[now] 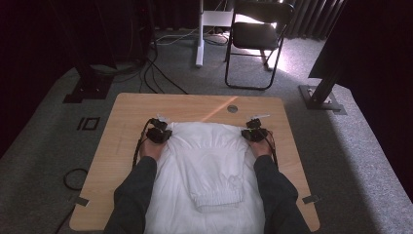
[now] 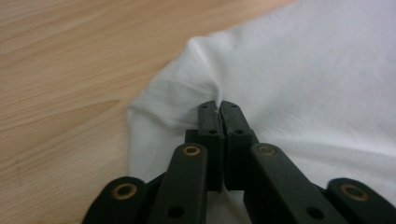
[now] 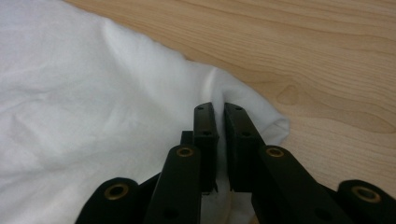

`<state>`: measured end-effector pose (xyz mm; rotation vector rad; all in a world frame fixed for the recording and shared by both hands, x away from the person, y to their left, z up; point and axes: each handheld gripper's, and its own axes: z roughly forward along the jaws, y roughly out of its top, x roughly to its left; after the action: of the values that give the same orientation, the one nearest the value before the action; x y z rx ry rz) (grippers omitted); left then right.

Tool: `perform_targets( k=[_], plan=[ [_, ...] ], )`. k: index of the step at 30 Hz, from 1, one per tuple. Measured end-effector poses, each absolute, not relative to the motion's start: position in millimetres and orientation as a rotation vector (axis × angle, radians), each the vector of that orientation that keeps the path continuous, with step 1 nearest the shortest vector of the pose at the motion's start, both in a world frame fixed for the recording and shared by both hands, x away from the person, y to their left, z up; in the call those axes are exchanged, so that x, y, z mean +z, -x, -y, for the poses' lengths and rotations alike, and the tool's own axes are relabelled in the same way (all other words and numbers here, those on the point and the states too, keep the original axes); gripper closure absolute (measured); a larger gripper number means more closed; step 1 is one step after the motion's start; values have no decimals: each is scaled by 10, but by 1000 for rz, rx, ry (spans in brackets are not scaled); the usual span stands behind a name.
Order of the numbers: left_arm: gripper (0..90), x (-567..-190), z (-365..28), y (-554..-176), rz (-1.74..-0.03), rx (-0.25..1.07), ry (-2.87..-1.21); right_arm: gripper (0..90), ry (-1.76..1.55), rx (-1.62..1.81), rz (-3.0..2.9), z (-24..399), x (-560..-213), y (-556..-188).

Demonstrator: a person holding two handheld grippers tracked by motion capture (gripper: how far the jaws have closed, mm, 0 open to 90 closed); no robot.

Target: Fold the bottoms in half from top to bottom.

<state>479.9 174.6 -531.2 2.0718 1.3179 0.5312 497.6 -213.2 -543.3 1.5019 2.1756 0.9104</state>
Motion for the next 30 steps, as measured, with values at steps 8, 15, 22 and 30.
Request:
perform_targets(
  k=[8, 15, 22, 30],
  plan=[
    [449, -5095, -1945, -4852, -1405, 570, -1836, 775, -1560, 943, -2148, 2189, -5445, -5020],
    [315, -5224, -1994, -4934, -1413, 460, -1850, 722, -1573, 943, -2136, 2204, -5451, -5041],
    [256, -5421, -2021, -5032, -1490, 418, -1872, 525, -1604, 940, -2106, 2234, -5435, -5077],
    [178, -5449, -2001, -5050, -1495, 464, -1892, 331, -1682, 1012, -2019, 2345, -5399, -5137]
  ],
)
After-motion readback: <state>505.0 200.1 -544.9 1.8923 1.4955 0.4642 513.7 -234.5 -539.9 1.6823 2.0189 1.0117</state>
